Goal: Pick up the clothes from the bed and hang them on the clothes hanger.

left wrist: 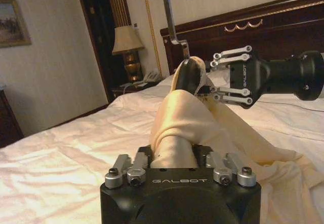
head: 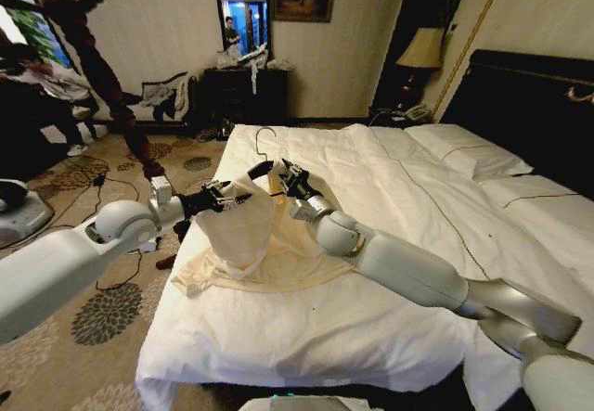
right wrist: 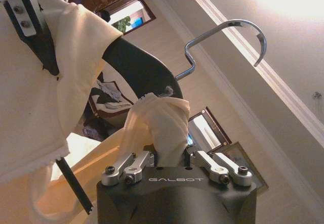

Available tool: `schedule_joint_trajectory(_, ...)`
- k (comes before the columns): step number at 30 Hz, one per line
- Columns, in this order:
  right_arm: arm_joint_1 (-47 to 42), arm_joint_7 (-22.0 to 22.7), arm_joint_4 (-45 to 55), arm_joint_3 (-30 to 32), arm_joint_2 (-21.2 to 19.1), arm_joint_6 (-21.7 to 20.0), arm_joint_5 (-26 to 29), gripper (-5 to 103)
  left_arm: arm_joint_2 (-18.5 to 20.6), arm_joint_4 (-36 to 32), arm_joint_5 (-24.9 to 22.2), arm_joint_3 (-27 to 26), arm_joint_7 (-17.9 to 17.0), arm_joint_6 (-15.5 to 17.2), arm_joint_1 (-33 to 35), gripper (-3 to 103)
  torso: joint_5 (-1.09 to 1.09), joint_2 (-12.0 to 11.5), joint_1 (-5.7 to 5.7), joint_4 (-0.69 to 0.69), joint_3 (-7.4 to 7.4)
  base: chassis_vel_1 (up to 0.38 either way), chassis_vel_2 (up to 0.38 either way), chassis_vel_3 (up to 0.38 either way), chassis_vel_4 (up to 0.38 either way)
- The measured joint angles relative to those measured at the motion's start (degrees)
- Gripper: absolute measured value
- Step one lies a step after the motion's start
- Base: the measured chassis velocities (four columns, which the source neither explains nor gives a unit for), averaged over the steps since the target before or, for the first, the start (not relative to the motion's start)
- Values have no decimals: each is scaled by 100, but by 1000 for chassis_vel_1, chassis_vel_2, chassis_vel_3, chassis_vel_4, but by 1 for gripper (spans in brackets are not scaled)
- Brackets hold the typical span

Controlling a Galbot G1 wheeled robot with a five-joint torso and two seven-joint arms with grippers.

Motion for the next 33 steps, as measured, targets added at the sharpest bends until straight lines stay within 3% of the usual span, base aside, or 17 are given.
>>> schedule_joint_trajectory(3, -3, -15, 0, -2, 8, 25, -76, 23, 21, 22, -37, 27, 34, 19, -1, 36, 0, 0, 0, 1, 0, 0, 0, 0, 0)
schedule_joint_trajectory(4, -16, -28, -2, -6, 10, 52, -166, 23, 8, 34, -34, 25, 32, 18, 36, 22, 0, 0, 0, 0, 0, 0, 0, 0, 0)
schedule_joint_trajectory(14, -51, -28, 10, 4, 5, 74, -227, 23, 15, -25, 58, -95, -159, -29, 152, 20, 0, 0, 0, 0, 0, 0, 0, 0, 0)
schedule_joint_trajectory(20, -52, -8, 49, 20, 22, 2, -188, 23, -17, 3, 301, -152, -105, -197, 205, 20, 0, 0, 0, 1, 0, 0, 0, 0, 0)
schedule_joint_trajectory(24, -24, 8, 116, 1, 31, -66, -75, 23, -104, 7, 327, -181, -321, -230, 252, 20, 0, 0, 0, -1, 0, 0, 0, 0, 0)
schedule_joint_trajectory(26, -22, 5, 148, -15, 33, -83, -24, 28, -147, 22, 340, -197, -423, -245, 267, 20, 1, 0, 0, 0, 0, 0, 0, 0, 0)
schedule_joint_trajectory(30, -4, 13, 252, -47, 10, -183, 157, 49, -386, 65, 405, -210, -660, -348, 299, 17, -1, 0, 0, -1, 0, 0, 0, 0, 0)
schedule_joint_trajectory(32, -1, 17, 272, -47, 0, -193, 176, 49, -423, 78, 433, -210, -681, -358, 299, 17, 0, 0, 0, -2, 0, 0, 0, 0, 0)
schedule_joint_trajectory(33, -1, 26, 304, -46, -16, -204, 202, 61, -470, 101, 482, -211, -698, -369, 295, 17, 1, 0, 0, -1, 0, 0, 0, 0, 0)
